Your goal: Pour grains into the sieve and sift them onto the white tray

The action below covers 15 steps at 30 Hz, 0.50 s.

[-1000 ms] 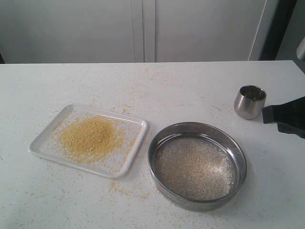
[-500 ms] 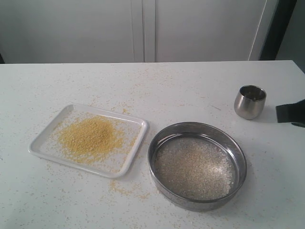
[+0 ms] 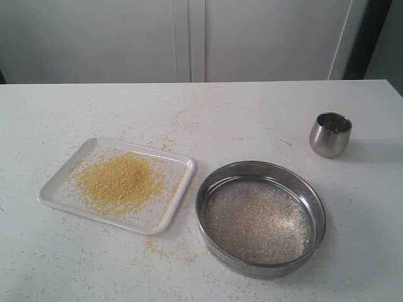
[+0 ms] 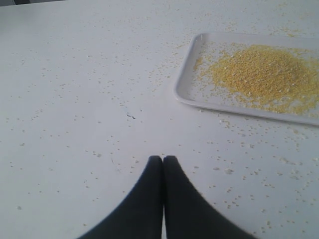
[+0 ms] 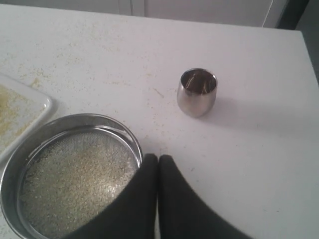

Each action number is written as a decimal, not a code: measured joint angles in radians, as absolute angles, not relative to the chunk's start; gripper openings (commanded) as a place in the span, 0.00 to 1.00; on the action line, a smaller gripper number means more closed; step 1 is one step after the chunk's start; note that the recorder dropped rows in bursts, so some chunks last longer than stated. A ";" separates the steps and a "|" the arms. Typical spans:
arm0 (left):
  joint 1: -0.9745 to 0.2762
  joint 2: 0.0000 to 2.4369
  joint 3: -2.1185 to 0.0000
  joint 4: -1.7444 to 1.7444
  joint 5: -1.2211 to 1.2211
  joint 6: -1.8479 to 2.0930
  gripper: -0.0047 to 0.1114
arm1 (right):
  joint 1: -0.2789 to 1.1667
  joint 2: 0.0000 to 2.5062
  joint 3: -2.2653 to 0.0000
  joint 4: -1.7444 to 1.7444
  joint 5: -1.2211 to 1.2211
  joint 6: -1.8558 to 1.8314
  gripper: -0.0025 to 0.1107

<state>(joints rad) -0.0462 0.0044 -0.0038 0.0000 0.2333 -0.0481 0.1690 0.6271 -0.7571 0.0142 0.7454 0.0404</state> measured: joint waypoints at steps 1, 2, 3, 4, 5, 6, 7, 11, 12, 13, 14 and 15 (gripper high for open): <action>-0.046 0.004 -0.004 0.000 0.233 -0.048 0.04 | 0.169 0.609 -0.757 0.012 0.745 0.040 0.02; -0.046 0.004 -0.004 0.000 0.233 -0.048 0.04 | 0.169 0.594 -0.757 0.012 0.745 0.040 0.02; -0.046 0.004 -0.004 0.000 0.233 -0.048 0.04 | 0.169 0.576 -0.757 0.012 0.745 0.040 0.02; -0.046 0.004 -0.004 0.000 0.233 -0.048 0.04 | 0.169 0.557 -0.757 0.012 0.745 0.040 0.02; -0.046 0.004 -0.004 0.000 0.233 -0.048 0.04 | 0.169 0.543 -0.757 0.012 0.745 0.040 0.02; -0.046 0.004 -0.004 0.000 0.233 -0.048 0.04 | 0.169 0.525 -0.757 0.012 0.745 0.040 0.02; -0.046 0.004 -0.004 0.000 0.233 -0.048 0.04 | 0.169 0.508 -0.755 0.012 0.743 0.040 0.02; -0.046 0.004 -0.004 0.000 0.233 -0.048 0.04 | 0.169 0.445 -0.714 0.010 0.736 0.040 0.02; -0.046 0.004 -0.004 0.000 0.233 -0.048 0.04 | 0.169 0.433 -0.702 0.010 0.735 0.040 0.02; -0.046 0.004 -0.004 0.000 0.233 -0.048 0.04 | 0.169 0.419 -0.684 0.010 0.734 0.040 0.02; -0.046 0.004 -0.004 0.000 0.233 -0.048 0.04 | 0.169 0.404 -0.666 0.010 0.734 0.040 0.02; -0.046 0.004 -0.004 0.000 0.233 -0.048 0.04 | 0.169 0.391 -0.651 0.010 0.734 0.040 0.02</action>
<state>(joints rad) -0.0462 0.0044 -0.0038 0.0000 0.2333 -0.0481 0.1690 0.3909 -0.6508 0.0101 0.7340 0.0404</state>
